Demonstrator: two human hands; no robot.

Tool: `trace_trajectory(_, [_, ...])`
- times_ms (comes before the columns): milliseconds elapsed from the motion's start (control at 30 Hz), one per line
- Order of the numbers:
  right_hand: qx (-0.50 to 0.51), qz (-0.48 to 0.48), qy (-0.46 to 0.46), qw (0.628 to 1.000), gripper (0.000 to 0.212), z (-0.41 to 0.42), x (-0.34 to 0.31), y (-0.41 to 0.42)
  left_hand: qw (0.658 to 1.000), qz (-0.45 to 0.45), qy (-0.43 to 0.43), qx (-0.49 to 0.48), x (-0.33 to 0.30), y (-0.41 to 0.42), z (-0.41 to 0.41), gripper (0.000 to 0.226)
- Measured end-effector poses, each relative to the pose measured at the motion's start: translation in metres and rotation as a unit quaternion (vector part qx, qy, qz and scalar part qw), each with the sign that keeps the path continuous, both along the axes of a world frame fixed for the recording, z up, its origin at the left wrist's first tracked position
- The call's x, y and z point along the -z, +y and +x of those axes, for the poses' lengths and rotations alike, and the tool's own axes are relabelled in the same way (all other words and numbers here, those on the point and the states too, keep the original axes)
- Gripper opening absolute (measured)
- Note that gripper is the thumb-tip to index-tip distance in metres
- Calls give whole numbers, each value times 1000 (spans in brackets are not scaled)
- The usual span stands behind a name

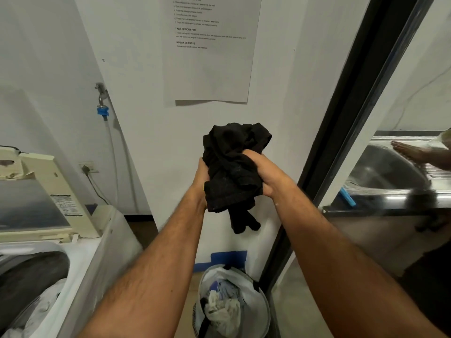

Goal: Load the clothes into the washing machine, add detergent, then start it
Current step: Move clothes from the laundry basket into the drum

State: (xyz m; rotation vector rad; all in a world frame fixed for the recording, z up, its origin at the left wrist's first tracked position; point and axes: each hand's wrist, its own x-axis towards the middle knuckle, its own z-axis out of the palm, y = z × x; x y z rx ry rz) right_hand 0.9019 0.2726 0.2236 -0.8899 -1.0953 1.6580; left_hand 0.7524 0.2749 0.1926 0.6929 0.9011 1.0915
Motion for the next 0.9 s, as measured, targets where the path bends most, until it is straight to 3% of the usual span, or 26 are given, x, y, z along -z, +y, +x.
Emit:
trace_trajectory(100, [57, 19, -10, 998, 11, -2, -3, 4, 998, 58, 19, 0, -10, 7, 2, 46])
trace_trajectory(167, [83, 18, -16, 996, 10, -8, -5, 4, 999, 26, 19, 1, -9, 4, 1, 52])
trace_trajectory(233, [97, 20, -6, 995, 10, -13, -7, 3, 999, -4, -42, 9, 4, 1, -5, 63])
trace_trajectory(300, [107, 15, 22, 994, 12, -13, -12, 3, 997, -69, -33, -31, 28, 0, -16, 74])
trace_trajectory(400, [102, -9, 77, 992, 14, -10, -26, 1, 964, -231, 127, -33, 69, -16, -31, 96])
trace_trajectory(433, [101, -18, 93, 990, 15, -9, -30, 1, 950, -280, 141, -9, 81, -23, -31, 106])
trace_trajectory(500, [88, -25, 118, 989, 22, -9, -39, 1, 941, -328, 84, 21, 95, -34, -29, 114])
trace_trajectory(633, [64, -42, 144, 987, 22, -17, -45, 0, 942, -294, -162, -4, 101, -28, -18, 98])
trace_trajectory(700, [43, -37, 162, 985, 31, -21, -39, -1, 941, -239, -239, -18, 90, -21, -17, 81])
trace_trajectory(767, [22, -34, 184, 982, 38, -24, -32, -1, 953, -188, -234, -35, 74, -15, -19, 53])
trace_trajectory(833, [-2, -38, 187, 982, 25, -29, -27, -3, 969, -144, -190, -57, 58, -11, -23, 28])
trace_trajectory(900, [-27, -43, 180, 982, 14, -35, -22, -2, 982, -100, -147, -58, 42, -8, -28, 22])
